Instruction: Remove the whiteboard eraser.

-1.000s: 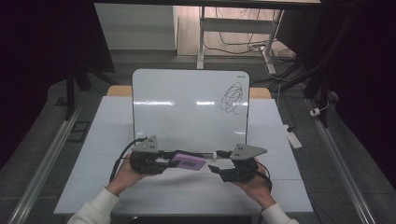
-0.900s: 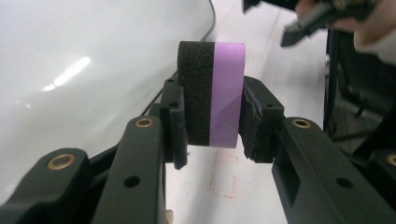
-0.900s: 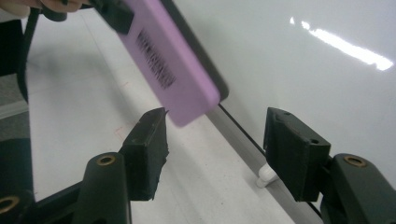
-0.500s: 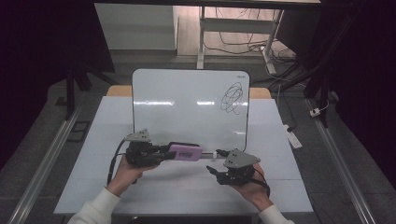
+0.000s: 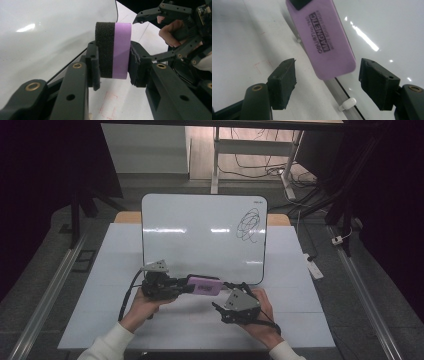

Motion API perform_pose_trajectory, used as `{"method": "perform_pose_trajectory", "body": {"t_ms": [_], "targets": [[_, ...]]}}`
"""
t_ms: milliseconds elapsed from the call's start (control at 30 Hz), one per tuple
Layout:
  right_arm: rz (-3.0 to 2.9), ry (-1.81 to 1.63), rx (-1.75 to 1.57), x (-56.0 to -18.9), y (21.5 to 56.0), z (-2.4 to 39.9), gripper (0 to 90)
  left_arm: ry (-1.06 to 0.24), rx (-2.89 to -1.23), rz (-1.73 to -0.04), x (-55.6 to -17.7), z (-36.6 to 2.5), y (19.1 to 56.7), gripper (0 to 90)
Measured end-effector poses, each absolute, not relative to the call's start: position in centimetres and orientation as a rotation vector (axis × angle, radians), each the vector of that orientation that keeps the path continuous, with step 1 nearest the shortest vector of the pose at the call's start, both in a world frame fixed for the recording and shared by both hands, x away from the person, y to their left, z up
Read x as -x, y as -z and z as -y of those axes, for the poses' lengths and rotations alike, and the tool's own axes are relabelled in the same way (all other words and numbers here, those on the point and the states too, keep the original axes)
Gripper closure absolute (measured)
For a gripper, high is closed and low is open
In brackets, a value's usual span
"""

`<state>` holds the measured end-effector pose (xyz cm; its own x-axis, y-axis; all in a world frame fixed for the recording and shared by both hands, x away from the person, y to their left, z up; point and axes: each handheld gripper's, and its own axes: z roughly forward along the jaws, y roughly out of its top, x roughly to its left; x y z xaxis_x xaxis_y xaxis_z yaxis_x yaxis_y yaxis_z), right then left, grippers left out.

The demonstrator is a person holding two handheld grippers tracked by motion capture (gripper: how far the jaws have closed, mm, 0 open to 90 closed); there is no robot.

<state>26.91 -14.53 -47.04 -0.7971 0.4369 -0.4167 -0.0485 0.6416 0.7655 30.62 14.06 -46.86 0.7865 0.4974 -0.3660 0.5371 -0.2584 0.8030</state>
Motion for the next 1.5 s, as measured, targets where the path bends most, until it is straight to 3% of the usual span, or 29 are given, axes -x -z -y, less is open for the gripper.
{"method": "perform_pose_trajectory", "body": {"t_ms": [433, 867, 1367, 1500], "targets": [[-2.24, -1.037, -0.293, -26.7, 47.4, 13.9, 24.2, 0.052, -1.921, -0.779, -30.7, -13.1, 47.1, 64.2], [-2.205, -0.943, -0.248, -26.4, 48.2, 12.6, 25.1, 0.081, -1.935, -0.761, -30.7, -11.9, 47.3, 64.2], [-2.155, -0.836, -0.165, -25.9, 48.8, 12.1, 37.9, 0.131, -1.941, -0.737, -30.8, -11.3, 47.5, 63.9], [-2.159, -0.849, -0.186, -25.9, 48.6, 12.2, 38.9, 0.118, -1.903, -0.74, -30.8, -11.5, 47.3, 56.6]]}}
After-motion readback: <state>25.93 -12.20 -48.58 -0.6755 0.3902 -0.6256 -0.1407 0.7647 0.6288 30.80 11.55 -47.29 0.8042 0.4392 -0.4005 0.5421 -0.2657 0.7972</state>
